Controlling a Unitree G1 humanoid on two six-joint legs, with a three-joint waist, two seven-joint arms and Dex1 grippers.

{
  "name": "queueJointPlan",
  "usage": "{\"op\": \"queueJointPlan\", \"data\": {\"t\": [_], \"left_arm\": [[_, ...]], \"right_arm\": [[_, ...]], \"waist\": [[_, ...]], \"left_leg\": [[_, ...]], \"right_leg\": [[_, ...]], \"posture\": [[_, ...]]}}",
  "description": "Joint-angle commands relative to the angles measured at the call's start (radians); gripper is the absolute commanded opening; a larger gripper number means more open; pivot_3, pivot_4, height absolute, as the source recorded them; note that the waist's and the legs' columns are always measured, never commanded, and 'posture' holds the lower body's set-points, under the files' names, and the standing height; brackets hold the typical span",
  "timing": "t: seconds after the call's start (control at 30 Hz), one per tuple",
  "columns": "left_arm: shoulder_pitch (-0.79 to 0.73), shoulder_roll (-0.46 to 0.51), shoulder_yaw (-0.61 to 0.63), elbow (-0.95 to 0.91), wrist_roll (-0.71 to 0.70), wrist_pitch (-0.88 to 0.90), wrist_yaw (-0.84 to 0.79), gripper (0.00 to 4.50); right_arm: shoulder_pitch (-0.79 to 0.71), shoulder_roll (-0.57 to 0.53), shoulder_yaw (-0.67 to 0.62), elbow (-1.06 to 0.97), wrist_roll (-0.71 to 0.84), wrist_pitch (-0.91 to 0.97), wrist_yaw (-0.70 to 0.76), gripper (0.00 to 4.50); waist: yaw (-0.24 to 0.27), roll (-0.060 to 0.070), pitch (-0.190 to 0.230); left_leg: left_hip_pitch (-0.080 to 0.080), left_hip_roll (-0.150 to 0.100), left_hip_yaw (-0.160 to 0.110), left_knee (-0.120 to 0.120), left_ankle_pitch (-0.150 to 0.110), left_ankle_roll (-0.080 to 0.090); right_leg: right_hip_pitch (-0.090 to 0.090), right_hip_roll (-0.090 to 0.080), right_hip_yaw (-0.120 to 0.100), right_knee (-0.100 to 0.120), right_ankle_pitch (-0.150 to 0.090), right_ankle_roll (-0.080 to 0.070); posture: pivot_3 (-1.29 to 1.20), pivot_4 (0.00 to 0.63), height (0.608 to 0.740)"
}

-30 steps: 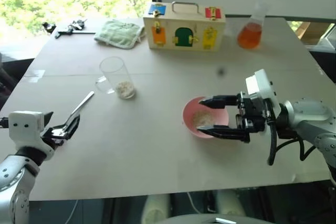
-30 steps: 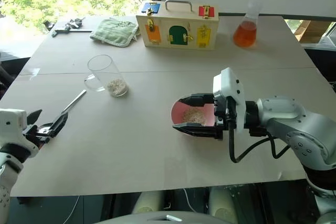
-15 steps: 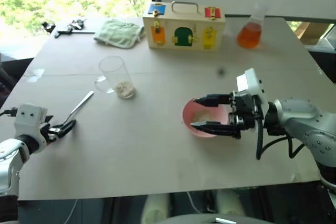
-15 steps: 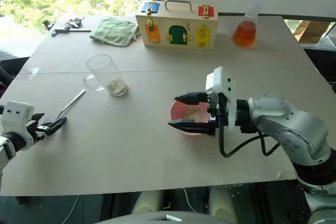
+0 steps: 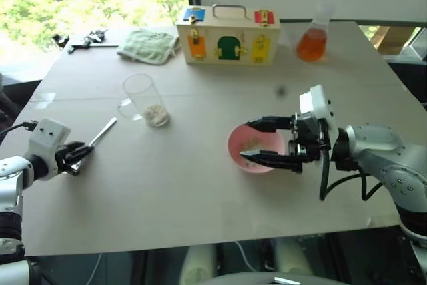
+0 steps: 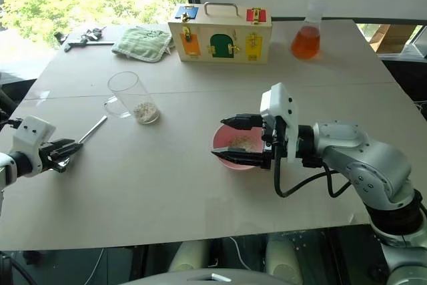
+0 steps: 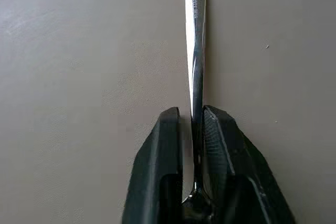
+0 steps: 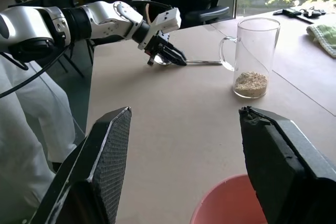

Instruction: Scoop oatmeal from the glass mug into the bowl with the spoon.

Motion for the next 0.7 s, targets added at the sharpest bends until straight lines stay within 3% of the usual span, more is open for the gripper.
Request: {"op": "queueJointPlan", "data": {"t": [0.03,0.17,0.27,0.37,0.53,0.7], "left_arm": [[0.091,-0.01,0.006,0.007,0.0,0.043,-0.022,0.15],[0.252,-0.047,0.086,-0.172,-0.097,0.055,-0.105,0.15],[0.456,-0.104,0.154,-0.442,-0.197,0.056,-0.168,0.15],[0.596,-0.193,0.212,-0.696,-0.272,0.069,-0.128,0.15],[0.564,-0.295,0.237,-0.957,-0.338,0.134,0.03,0.15],[0.517,-0.329,0.148,-1.16,-0.353,0.208,0.116,0.15]], "right_arm": [[-0.014,0.006,-0.011,-0.034,0.0,-0.015,-0.005,3.3],[-0.019,0.008,-0.022,-0.029,0.016,0.0,-0.013,3.3],[-0.018,0.009,-0.039,-0.013,0.061,0.034,-0.026,3.3],[-0.016,0.009,-0.041,0.01,0.091,0.069,-0.032,3.3],[-0.042,0.012,0.008,0.061,0.05,0.131,-0.065,3.3],[-0.093,0.073,0.052,0.119,0.064,0.224,-0.13,3.3]], "waist": [[-0.011,0.001,0.0],[-0.028,0.001,0.0],[-0.034,0.002,0.0],[-0.032,0.001,0.0],[-0.003,-0.006,0.002],[-0.009,-0.007,0.003]], "left_leg": [[0.0,0.0,0.001,0.0,0.0,0.0],[0.0,0.001,0.004,0.0,0.0,0.0],[-0.001,0.001,0.006,-0.001,0.0,0.001],[-0.002,0.0,0.009,-0.001,0.0,0.0],[-0.003,-0.001,0.005,0.0,-0.003,0.004],[-0.004,0.0,0.001,0.001,-0.001,0.002]], "right_leg": [[0.0,0.0,0.001,0.0,0.0,0.0],[-0.002,-0.001,0.005,-0.001,0.0,0.0],[-0.003,-0.004,0.006,-0.002,0.0,0.001],[-0.003,-0.007,0.008,-0.004,-0.001,0.002],[-0.003,-0.007,0.005,-0.004,-0.001,0.002],[-0.002,-0.004,0.004,-0.003,0.0,0.001]], "posture": [[0.0,0.15,0.74],[0.0,0.15,0.74],[0.0,0.15,0.74],[0.0,0.15,0.74],[0.0,0.15,0.74],[0.0,0.15,0.74]]}}
